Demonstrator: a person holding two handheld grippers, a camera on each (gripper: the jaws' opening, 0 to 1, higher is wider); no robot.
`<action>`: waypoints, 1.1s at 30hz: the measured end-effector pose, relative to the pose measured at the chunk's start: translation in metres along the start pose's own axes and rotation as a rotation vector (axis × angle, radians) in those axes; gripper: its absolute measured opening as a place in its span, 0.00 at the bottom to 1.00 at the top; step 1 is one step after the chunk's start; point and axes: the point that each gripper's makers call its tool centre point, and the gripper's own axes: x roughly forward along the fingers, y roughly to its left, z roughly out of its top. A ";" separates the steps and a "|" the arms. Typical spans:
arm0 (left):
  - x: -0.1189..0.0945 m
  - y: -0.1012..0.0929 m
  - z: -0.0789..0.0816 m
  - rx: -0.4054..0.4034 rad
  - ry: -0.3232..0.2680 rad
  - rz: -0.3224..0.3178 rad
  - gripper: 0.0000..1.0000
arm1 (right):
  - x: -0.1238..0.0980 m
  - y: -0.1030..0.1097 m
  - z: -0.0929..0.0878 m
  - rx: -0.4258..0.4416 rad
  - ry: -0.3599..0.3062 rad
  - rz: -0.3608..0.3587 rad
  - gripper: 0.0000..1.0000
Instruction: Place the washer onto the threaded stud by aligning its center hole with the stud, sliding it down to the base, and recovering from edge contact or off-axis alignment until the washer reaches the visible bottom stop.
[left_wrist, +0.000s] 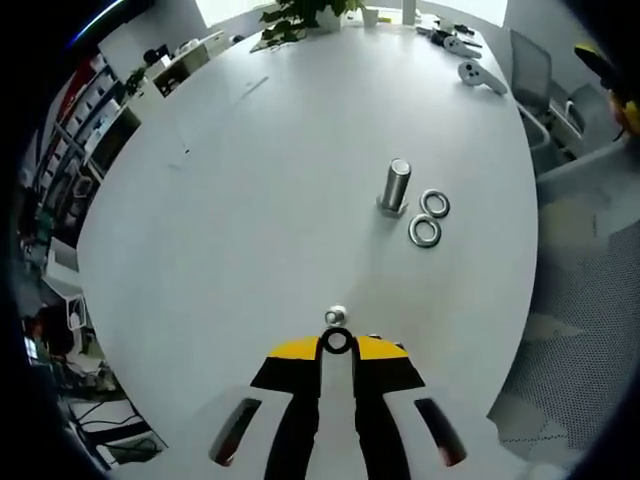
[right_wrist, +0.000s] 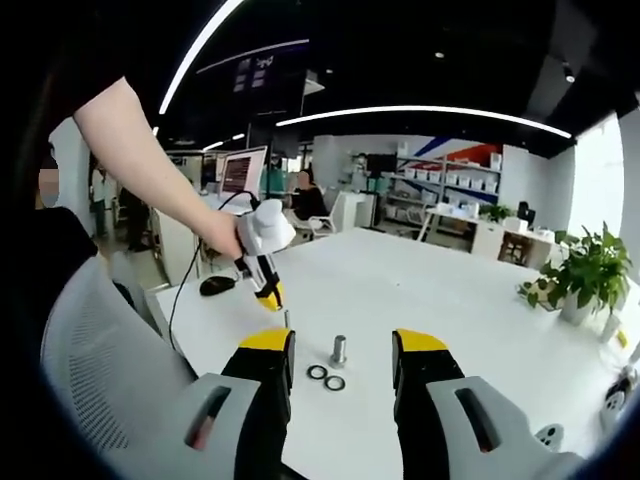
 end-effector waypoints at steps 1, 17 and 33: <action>0.000 0.000 0.001 0.000 0.000 -0.001 0.09 | 0.000 0.000 0.001 0.003 -0.004 -0.001 0.41; 0.008 0.000 0.009 0.045 0.040 -0.007 0.09 | -0.001 -0.001 -0.001 -0.008 0.006 -0.009 0.41; 0.012 0.001 0.008 0.067 0.081 -0.009 0.09 | 0.000 -0.001 -0.004 -0.021 0.020 -0.007 0.40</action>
